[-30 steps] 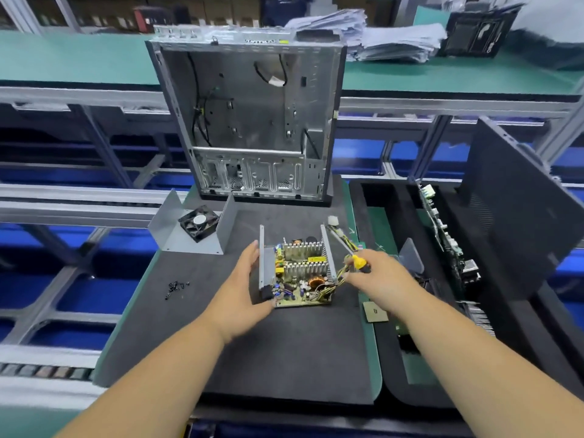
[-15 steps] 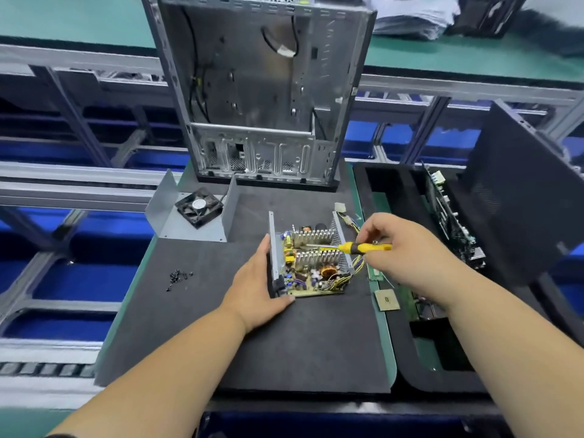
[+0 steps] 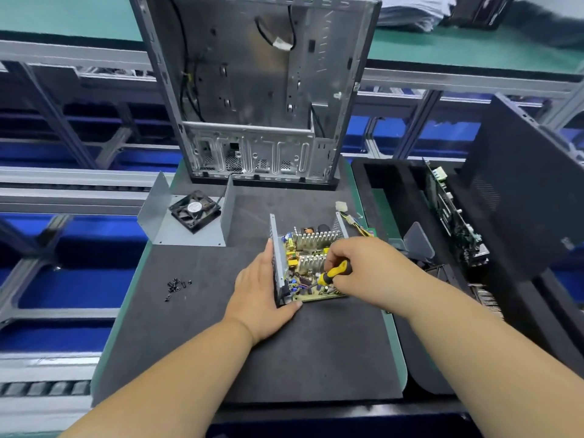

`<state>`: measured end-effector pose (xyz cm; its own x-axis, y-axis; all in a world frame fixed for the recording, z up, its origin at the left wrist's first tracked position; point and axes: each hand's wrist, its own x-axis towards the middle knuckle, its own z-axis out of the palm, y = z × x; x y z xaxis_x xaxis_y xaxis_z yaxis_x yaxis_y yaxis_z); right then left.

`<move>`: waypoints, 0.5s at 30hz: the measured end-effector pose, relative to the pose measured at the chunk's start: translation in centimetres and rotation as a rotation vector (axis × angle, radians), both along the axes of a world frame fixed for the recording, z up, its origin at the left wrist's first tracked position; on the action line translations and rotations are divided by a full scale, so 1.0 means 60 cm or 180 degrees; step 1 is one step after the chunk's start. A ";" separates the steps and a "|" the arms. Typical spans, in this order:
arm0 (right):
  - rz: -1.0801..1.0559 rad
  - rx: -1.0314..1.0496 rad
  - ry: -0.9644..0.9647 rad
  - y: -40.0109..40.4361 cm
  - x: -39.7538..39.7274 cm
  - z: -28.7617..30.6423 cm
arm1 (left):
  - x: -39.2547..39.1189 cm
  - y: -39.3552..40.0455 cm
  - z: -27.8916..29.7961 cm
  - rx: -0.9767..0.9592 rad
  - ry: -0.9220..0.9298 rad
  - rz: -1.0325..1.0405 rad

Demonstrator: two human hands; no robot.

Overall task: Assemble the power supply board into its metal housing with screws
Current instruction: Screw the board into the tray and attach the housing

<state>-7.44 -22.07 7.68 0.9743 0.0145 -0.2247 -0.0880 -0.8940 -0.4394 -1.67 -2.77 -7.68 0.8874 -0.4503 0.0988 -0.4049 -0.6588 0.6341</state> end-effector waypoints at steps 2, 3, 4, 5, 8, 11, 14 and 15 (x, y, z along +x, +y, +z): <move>0.0029 -0.0054 0.0030 0.007 0.005 0.000 | 0.000 0.001 -0.003 0.0006 -0.0030 -0.0014; 0.0042 -0.0094 0.0050 0.010 0.007 0.000 | 0.000 0.002 -0.005 0.0012 -0.0046 -0.0013; 0.0060 -0.0141 0.0073 0.013 0.008 0.001 | 0.001 0.002 -0.006 0.0014 -0.0061 -0.0014; 0.0081 -0.0184 0.0096 0.016 0.009 0.002 | 0.001 0.002 -0.008 0.0015 -0.0071 -0.0018; 0.0129 -0.0280 0.0162 0.023 0.012 0.006 | 0.001 0.002 -0.010 0.0001 -0.0079 -0.0016; 0.0162 -0.0346 0.0226 0.028 0.012 0.009 | 0.002 0.002 -0.012 -0.0008 -0.0066 -0.0004; 0.0161 -0.0379 0.0262 0.033 0.013 0.011 | 0.001 0.003 -0.013 -0.0033 -0.0084 0.0002; 0.0157 -0.0399 0.0266 0.034 0.014 0.012 | 0.001 0.003 -0.014 -0.0035 -0.0096 0.0007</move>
